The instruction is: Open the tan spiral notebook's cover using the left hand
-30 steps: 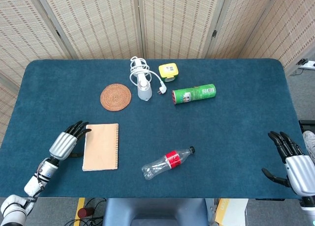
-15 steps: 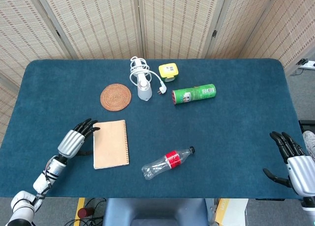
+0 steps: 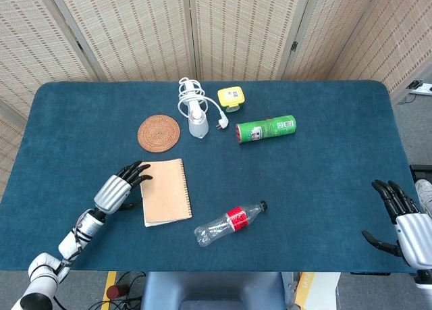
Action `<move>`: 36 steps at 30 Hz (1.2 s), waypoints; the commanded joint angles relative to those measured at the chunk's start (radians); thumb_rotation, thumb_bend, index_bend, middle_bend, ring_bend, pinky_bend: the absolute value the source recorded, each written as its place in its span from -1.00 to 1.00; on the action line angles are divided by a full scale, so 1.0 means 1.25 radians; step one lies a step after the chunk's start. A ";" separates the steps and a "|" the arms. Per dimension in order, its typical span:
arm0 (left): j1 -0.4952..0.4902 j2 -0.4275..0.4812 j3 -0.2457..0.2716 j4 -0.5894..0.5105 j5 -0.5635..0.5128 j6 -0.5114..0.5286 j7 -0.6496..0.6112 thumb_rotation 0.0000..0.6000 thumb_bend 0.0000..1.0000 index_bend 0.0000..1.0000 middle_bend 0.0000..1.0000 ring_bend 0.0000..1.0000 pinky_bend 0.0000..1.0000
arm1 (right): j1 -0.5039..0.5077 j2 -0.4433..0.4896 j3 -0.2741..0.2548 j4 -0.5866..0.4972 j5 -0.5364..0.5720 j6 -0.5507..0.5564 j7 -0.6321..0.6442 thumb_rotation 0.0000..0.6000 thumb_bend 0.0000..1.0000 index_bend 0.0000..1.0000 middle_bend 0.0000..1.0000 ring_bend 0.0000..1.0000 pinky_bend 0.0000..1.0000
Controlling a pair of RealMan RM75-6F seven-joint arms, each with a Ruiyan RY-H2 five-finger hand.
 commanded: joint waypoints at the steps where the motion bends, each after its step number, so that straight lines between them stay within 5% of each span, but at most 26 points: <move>1: -0.005 0.000 0.003 -0.005 0.002 -0.003 0.002 1.00 -0.16 -0.43 -0.73 -0.90 -0.57 | -0.001 -0.002 0.001 0.005 0.000 0.002 0.005 1.00 -0.57 -0.99 -0.76 -0.97 -0.70; 18: -0.003 0.002 -0.004 -0.043 -0.002 0.046 -0.002 1.00 0.30 0.21 -0.73 -0.90 -0.57 | 0.010 -0.014 0.007 0.021 -0.008 0.001 0.026 1.00 -0.58 -0.99 -0.76 -0.97 -0.70; 36: -0.011 0.139 -0.004 -0.186 0.020 0.150 -0.004 1.00 0.31 0.24 -0.73 -0.90 -0.57 | 0.020 -0.023 0.007 0.035 -0.015 -0.003 0.040 1.00 -0.58 -0.99 -0.76 -0.97 -0.70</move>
